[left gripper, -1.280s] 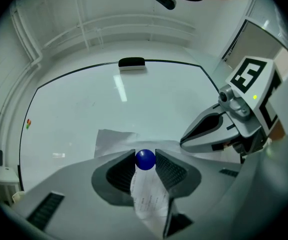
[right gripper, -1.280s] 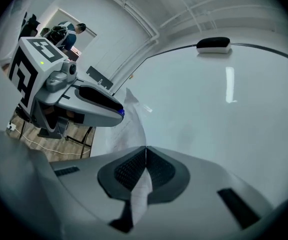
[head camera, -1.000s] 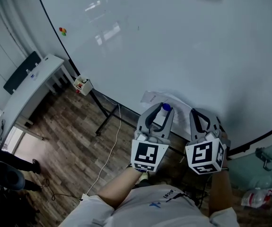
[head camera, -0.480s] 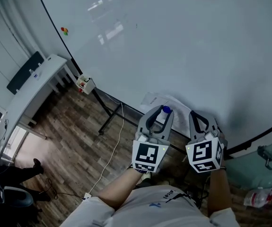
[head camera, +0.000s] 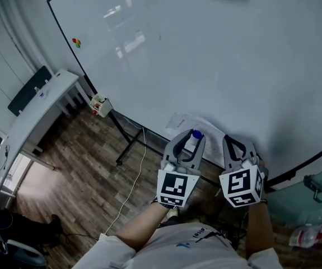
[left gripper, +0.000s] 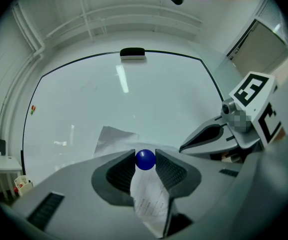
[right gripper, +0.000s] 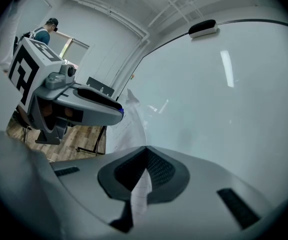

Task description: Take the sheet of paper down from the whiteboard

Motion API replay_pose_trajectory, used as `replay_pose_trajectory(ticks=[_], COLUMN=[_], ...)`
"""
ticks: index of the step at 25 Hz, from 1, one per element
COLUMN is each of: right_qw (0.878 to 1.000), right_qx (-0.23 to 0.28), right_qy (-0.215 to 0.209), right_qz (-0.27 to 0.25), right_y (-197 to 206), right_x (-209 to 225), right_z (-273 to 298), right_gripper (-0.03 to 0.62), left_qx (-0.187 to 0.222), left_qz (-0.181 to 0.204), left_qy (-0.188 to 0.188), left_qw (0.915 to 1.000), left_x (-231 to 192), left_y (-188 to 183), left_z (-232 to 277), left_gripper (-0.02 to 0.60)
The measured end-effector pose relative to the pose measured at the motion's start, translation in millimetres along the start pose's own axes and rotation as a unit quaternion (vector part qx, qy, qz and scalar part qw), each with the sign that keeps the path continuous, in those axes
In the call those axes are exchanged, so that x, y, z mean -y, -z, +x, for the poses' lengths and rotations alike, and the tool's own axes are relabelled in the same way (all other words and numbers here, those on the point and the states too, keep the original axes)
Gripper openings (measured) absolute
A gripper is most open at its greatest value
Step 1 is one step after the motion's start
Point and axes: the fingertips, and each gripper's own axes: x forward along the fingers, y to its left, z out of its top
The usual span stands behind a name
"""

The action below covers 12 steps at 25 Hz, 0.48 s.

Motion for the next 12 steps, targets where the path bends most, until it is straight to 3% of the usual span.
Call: replay_pose_trajectory(ticks=[12], right_qw=[1.0], right_qx=[0.001], right_qy=[0.001], right_qz=[-0.005], right_y=[-4.3], right_x=[0.6], right_z=[1.6], right_gripper=[0.014], left_qx=[-0.002], left_qz=[-0.006], left_qy=[0.002], left_qw=[1.0], left_x=[0.7], left_y=[2.0], left_z=[1.3], left_gripper=[0.133])
